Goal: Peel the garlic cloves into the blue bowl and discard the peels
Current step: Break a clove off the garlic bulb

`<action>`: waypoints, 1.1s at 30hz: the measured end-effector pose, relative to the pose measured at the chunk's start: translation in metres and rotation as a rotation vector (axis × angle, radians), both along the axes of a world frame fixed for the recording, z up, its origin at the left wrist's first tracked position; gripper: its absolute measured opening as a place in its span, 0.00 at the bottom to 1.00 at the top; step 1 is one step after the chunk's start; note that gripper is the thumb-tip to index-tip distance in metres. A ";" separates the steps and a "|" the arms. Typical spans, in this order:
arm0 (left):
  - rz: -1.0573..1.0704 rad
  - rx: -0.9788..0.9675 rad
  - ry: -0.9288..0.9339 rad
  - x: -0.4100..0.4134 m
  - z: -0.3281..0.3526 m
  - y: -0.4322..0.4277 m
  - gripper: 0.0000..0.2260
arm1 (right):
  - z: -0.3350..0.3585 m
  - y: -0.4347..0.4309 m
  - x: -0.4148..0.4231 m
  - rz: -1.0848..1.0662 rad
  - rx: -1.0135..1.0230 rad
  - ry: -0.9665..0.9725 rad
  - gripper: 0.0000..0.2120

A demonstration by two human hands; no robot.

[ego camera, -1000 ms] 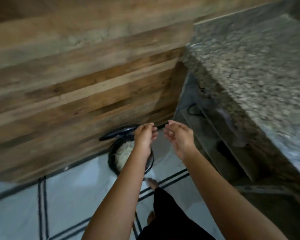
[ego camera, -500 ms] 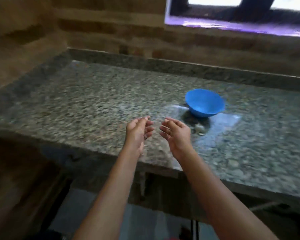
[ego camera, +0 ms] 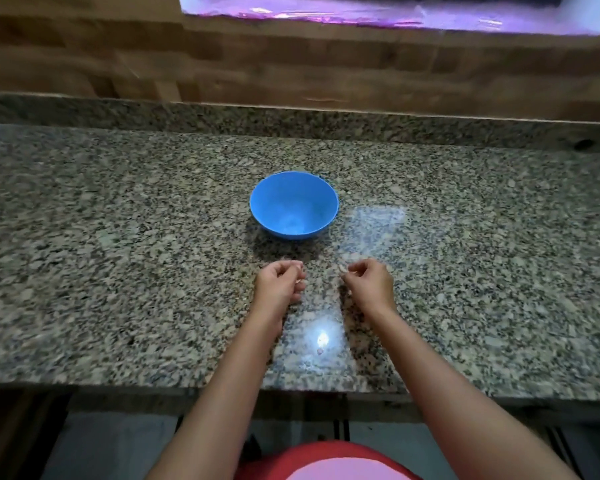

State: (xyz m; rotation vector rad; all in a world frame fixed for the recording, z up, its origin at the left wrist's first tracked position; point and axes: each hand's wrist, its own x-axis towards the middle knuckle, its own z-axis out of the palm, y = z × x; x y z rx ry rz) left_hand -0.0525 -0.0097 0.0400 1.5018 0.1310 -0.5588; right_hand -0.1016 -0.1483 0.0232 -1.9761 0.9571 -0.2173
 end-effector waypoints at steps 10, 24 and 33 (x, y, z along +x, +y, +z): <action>-0.048 -0.007 -0.008 0.019 -0.006 -0.001 0.06 | -0.003 -0.001 0.010 0.078 -0.105 0.051 0.03; -0.250 0.406 -0.433 0.036 -0.018 0.029 0.03 | 0.052 0.020 0.067 0.083 0.054 -0.319 0.06; -0.443 0.741 -0.827 0.023 -0.038 0.025 0.10 | 0.016 0.032 -0.005 0.220 0.167 -0.188 0.03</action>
